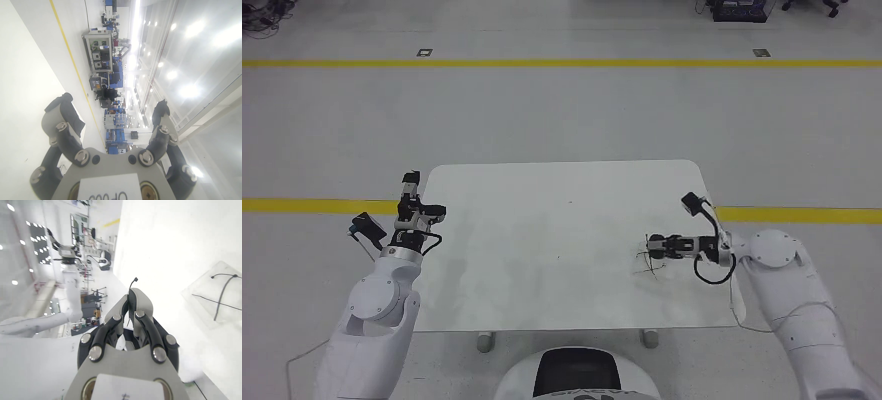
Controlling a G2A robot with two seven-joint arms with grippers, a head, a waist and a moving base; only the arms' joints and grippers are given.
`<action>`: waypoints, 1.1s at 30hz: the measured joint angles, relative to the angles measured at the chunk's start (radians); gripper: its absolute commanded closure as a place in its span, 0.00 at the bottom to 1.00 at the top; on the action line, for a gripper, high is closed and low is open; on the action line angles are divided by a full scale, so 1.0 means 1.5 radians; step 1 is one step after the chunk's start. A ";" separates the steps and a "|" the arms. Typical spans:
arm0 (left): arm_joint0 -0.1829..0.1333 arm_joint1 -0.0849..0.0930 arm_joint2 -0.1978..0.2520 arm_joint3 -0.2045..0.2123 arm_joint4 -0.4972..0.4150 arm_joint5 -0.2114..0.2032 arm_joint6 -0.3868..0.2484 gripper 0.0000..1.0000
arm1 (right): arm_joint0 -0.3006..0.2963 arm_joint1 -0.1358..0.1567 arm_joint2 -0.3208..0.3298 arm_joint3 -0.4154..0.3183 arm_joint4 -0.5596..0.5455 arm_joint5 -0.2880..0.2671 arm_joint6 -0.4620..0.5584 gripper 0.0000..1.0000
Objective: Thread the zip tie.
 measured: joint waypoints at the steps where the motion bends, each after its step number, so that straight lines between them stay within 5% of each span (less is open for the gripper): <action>1: 0.000 0.000 0.000 0.000 0.000 0.000 0.000 0.00 | -0.005 0.000 0.003 0.005 0.023 0.000 -0.007 1.00; 5: 0.000 0.000 0.000 0.000 0.000 0.000 0.000 0.00 | -0.018 -0.003 0.006 0.017 0.072 0.000 -0.026 1.00; 24: -0.001 0.000 0.001 0.000 0.002 0.000 -0.002 0.00 | -0.025 -0.004 0.001 0.009 0.077 0.000 -0.047 1.00; 33: -0.008 0.006 0.076 -0.031 0.159 0.046 -0.127 0.00 | -0.082 -0.011 0.000 -0.047 0.098 0.000 -0.148 1.00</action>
